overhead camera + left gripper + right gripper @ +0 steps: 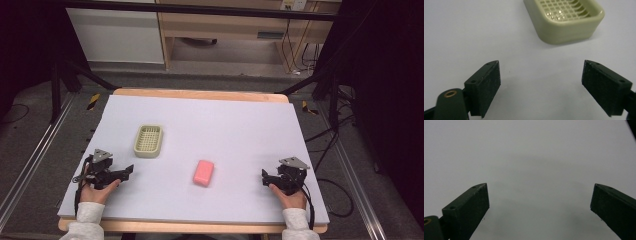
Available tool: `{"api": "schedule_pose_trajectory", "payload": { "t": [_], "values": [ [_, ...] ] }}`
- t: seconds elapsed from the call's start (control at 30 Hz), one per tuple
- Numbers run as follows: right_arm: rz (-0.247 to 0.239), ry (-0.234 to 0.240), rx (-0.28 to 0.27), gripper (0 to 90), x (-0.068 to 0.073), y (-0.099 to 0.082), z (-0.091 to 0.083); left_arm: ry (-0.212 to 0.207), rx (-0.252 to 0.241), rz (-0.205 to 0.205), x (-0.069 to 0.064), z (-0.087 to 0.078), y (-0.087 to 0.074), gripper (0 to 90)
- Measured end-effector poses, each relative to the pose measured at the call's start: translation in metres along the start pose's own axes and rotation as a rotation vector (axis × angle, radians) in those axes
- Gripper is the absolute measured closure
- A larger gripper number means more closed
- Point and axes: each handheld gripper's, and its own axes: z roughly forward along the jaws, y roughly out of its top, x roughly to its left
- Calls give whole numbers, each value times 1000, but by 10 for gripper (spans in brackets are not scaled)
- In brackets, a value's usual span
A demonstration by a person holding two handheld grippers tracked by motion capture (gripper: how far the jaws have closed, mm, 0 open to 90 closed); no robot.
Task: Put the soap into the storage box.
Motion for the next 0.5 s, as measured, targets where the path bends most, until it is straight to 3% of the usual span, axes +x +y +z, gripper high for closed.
{"api": "schedule_pose_trajectory", "payload": {
  "t": [0.13, 0.5],
  "values": [
    [-6, -10, -60, 40, 1, 1, -8, -17, -36, 5, -7, -8, 4, 184],
    [-5, 26, -66, 44, 5, 0, -8, -52, -31, 34, -19, -15, 10, 236]
  ]
}}
